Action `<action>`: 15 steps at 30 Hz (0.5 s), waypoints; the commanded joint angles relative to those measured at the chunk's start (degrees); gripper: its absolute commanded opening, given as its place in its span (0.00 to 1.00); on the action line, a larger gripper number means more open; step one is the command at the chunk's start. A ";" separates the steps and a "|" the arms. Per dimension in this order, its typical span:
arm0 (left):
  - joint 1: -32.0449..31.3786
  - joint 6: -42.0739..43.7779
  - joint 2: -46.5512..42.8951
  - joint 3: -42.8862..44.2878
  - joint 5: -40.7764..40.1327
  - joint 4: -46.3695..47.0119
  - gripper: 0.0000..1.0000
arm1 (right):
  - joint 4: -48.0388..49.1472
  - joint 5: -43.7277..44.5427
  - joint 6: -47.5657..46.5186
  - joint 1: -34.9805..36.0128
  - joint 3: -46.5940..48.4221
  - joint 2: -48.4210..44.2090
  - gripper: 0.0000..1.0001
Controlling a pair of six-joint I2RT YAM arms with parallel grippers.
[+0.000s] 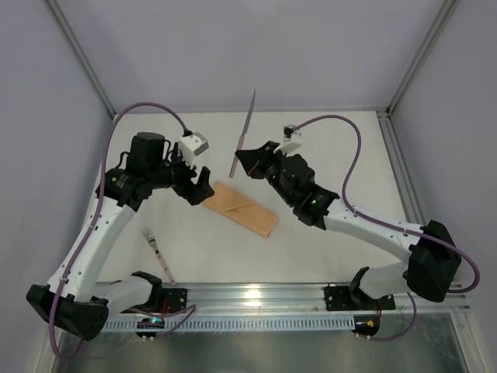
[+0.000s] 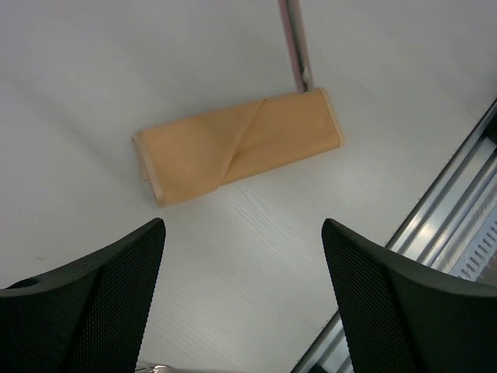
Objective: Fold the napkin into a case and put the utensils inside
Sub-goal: Pass from the right arm to the left
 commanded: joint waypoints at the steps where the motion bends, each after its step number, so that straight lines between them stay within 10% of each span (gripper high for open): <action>1: -2.09 -0.94 -0.66 1.06 1.58 2.52 0.86 | 12.26 5.66 2.83 3.22 3.99 2.31 0.04; 15: -2.71 -3.05 0.04 0.53 -1.32 8.93 0.73 | 13.14 4.52 3.09 8.33 9.27 8.39 0.04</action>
